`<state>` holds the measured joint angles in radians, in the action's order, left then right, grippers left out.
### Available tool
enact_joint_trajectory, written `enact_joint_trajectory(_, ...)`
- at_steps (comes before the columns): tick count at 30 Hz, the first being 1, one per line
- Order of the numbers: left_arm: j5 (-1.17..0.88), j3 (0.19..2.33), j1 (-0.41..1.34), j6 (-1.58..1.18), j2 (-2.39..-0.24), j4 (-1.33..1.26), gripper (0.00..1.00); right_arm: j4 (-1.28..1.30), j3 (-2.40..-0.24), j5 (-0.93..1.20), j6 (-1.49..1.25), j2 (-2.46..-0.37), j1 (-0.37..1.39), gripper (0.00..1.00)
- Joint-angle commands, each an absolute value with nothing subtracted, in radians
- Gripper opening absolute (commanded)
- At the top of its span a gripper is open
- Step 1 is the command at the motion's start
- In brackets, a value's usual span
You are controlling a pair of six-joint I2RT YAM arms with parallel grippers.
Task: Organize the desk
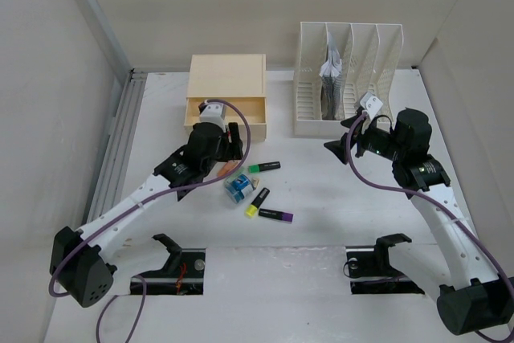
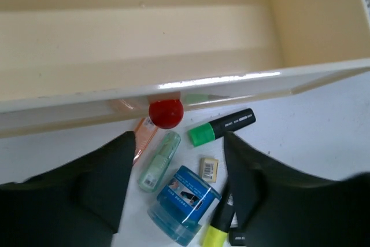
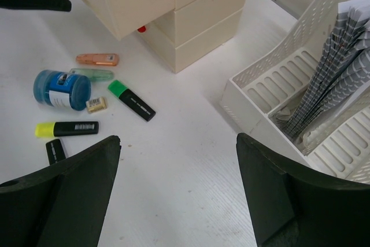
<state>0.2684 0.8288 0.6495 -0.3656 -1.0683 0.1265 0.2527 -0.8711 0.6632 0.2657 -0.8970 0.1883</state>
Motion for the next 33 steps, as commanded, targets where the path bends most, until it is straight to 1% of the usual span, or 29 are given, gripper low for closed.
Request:
enact_joint_trajectory(1, 0.261, 0.828, 0.658, -0.383, -1.042, 0.156, 0.64, 0.206, -0.89, 0.687, 0.256, -0.896, 0.183, 0.86)
enact_joint_trajectory(4, 0.261, 0.839, 0.658, -0.383, -1.017, 0.184, 0.76, 0.206, -0.89, 0.687, 0.256, -0.896, 0.183, 0.86)
enact_joint_trajectory(5, 0.261, 0.839, 0.658, -0.394, -0.991, 0.184, 0.84, 0.206, -0.89, 0.687, 0.256, -0.896, 0.183, 0.86)
enact_joint_trajectory(6, 0.25, 0.839, 0.667, -0.403, -0.973, 0.198, 0.87, 0.206, -0.89, 0.687, 0.265, -0.896, 0.183, 0.86)
enact_joint_trajectory(9, 0.218, 0.862, 0.679, -0.416, -0.884, 0.245, 0.91, 0.206, -0.89, 0.696, 0.275, -0.896, 0.183, 0.86)
enact_joint_trajectory(11, 0.175, 0.876, 0.689, -0.437, -0.83, 0.288, 0.92, 0.215, -0.89, 0.718, 0.327, -0.896, 0.183, 0.86)
enact_joint_trajectory(12, 0.157, 0.89, 0.698, -0.437, -0.771, 0.299, 0.94, 0.233, -0.89, 0.732, 0.348, -0.896, 0.183, 0.86)
enact_joint_trajectory(13, 0.131, 0.89, 0.698, -0.437, -0.741, 0.308, 0.94, 0.259, -0.89, 0.745, 0.398, -0.896, 0.183, 0.88)
enact_joint_trajectory(15, 0.063, 0.914, 0.698, -0.404, -0.651, 0.322, 0.99, 0.287, -0.89, 0.793, 0.446, -0.896, 0.183, 0.88)
enact_joint_trajectory(18, -0.056, 0.927, 0.698, -0.335, -0.56, 0.27, 0.99, 0.333, -0.899, 0.848, 0.512, -0.905, 0.183, 0.89)
enact_joint_trajectory(19, -0.078, 0.927, 0.698, -0.301, -0.504, 0.25, 0.99, 0.333, -0.899, 0.848, 0.523, -0.905, 0.183, 0.89)
enact_joint_trajectory(21, -0.078, 0.927, 0.698, -0.29, -0.462, 0.213, 0.99, 0.365, -0.913, 0.848, 0.557, -0.914, 0.183, 0.9)
enact_joint_trajectory(22, -0.078, 0.917, 0.698, -0.27, -0.437, 0.181, 0.99, 0.374, -0.928, 0.813, 0.557, -0.914, 0.207, 0.93)
enact_joint_trajectory(24, -0.034, 0.905, 0.698, -0.27, -0.437, 0.17, 0.99, 0.383, -0.945, 0.749, 0.583, -0.914, 0.239, 0.95)
enact_joint_trajectory(25, 0.038, 0.905, 0.698, -0.259, -0.437, 0.16, 0.99, 0.383, -0.954, 0.644, 0.597, -0.914, 0.294, 0.96)
enact_joint_trajectory(28, 0.188, 0.884, 0.698, -0.259, -0.465, 0.17, 0.99, 0.432, -1.012, 0.484, 0.661, -0.905, 0.392, 0.99)
enact_joint_trajectory(29, 0.208, 0.868, 0.698, -0.246, -0.477, 0.17, 0.99, 0.445, -1.032, 0.374, 0.672, -0.922, 0.467, 0.99)
enact_joint_trajectory(31, 0.219, 0.844, 0.698, -0.227, -0.477, 0.17, 0.99, 0.488, -1.097, 0.26, 0.711, -0.971, 0.543, 1.0)
enact_joint_trajectory(32, 0.228, 0.832, 0.698, -0.218, -0.477, 0.158, 0.99, 0.488, -1.112, 0.138, 0.712, -0.992, 0.592, 1.0)
enact_joint_trajectory(33, 0.229, 0.804, 0.698, -0.218, -0.462, 0.149, 0.99, 0.476, -1.126, 0.077, 0.712, -1.017, 0.606, 1.0)
